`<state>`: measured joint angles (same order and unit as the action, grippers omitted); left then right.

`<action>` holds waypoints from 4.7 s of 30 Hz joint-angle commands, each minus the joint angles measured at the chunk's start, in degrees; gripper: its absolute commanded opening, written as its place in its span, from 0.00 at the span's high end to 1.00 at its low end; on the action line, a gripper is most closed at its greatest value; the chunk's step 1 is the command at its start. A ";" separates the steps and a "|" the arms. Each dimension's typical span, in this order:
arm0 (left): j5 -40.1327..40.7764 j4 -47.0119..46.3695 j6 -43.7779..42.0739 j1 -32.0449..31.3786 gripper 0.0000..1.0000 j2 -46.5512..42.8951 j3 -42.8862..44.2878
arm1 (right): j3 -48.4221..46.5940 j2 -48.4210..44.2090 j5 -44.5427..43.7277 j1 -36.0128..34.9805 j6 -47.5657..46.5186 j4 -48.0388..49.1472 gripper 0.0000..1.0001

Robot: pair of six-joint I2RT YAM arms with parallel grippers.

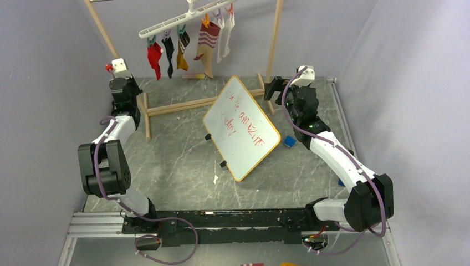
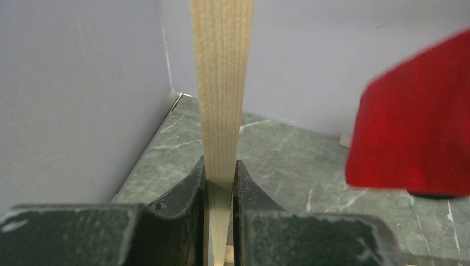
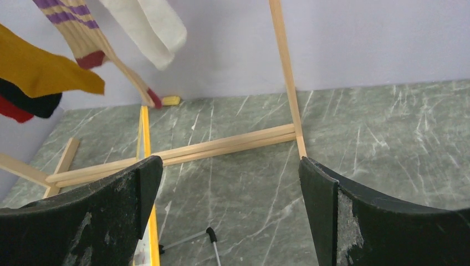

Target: Remove the socks clipped to the hanger

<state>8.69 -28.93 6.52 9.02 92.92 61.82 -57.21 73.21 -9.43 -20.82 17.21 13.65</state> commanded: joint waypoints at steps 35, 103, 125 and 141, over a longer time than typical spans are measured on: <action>-5.81 1.89 4.97 -22.32 0.05 -29.08 -20.70 | 12.71 -41.82 2.29 -6.67 4.91 -23.88 0.02; -15.96 -17.13 5.61 -49.98 0.13 26.33 -8.13 | 36.11 -47.64 -10.75 -12.40 18.25 -25.03 0.00; -18.87 -12.52 6.87 -56.91 0.13 36.90 8.19 | 37.57 -56.36 -16.68 -12.40 26.15 -36.62 0.00; -16.78 -9.57 5.49 -57.30 0.12 38.12 12.40 | 27.13 -45.79 -27.53 -12.49 53.86 -63.50 0.00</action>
<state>-7.75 -41.34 11.73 -47.53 130.37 73.65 -26.55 22.41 -33.89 -33.06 61.34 -41.01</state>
